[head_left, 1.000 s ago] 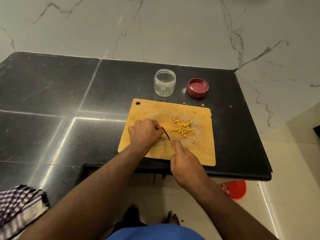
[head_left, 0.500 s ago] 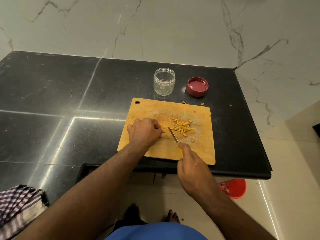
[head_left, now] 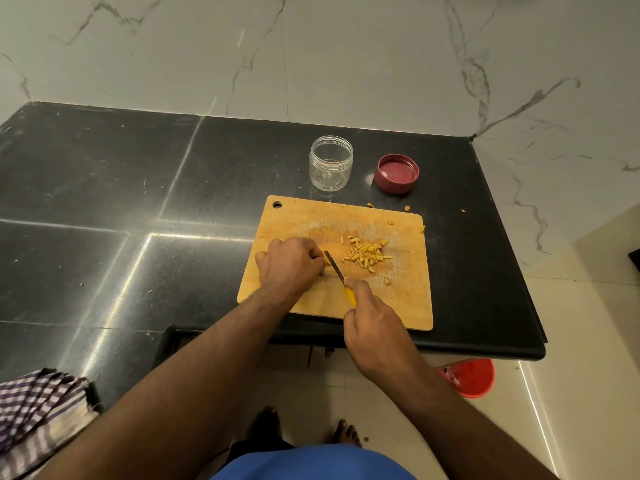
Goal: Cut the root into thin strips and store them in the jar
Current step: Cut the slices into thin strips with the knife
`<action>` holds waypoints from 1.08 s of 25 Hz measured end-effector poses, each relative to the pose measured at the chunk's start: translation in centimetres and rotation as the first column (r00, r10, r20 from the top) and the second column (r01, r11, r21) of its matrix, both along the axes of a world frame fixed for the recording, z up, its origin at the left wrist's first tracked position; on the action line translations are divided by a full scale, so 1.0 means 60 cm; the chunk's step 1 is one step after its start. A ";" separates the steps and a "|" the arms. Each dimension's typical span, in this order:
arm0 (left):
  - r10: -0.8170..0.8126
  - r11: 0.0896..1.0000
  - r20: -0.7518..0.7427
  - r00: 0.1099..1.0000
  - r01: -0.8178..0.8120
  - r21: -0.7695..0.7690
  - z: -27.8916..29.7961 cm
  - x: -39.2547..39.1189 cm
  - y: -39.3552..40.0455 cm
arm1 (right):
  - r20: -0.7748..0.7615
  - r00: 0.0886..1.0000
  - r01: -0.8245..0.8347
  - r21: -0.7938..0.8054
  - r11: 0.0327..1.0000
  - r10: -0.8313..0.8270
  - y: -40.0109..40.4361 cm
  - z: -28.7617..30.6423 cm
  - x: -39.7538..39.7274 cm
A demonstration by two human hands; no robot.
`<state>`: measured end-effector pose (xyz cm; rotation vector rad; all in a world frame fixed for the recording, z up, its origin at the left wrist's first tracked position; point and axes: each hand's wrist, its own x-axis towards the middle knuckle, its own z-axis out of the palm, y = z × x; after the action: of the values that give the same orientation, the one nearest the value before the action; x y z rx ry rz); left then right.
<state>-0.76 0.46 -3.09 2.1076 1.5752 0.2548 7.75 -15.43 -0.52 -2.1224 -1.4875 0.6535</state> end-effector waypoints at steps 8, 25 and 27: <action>-0.005 1.000 0.008 1.000 0.005 -0.005 -0.007 0.000 0.006 | -0.007 0.999 0.051 -0.028 0.998 -0.051 -0.032 -0.006 0.011; -0.003 1.000 -0.012 1.000 0.003 0.011 -0.002 0.001 0.001 | 0.000 1.000 -0.015 0.007 1.000 0.015 -0.008 -0.014 0.011; -0.001 1.000 -0.007 1.000 0.001 0.013 -0.001 0.000 0.000 | 0.017 1.000 0.010 -0.011 1.000 -0.010 -0.001 -0.019 0.015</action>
<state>-0.76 0.46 -3.14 2.1214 1.5806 0.2587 8.63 -15.47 -1.69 -2.1480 -1.4844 0.6429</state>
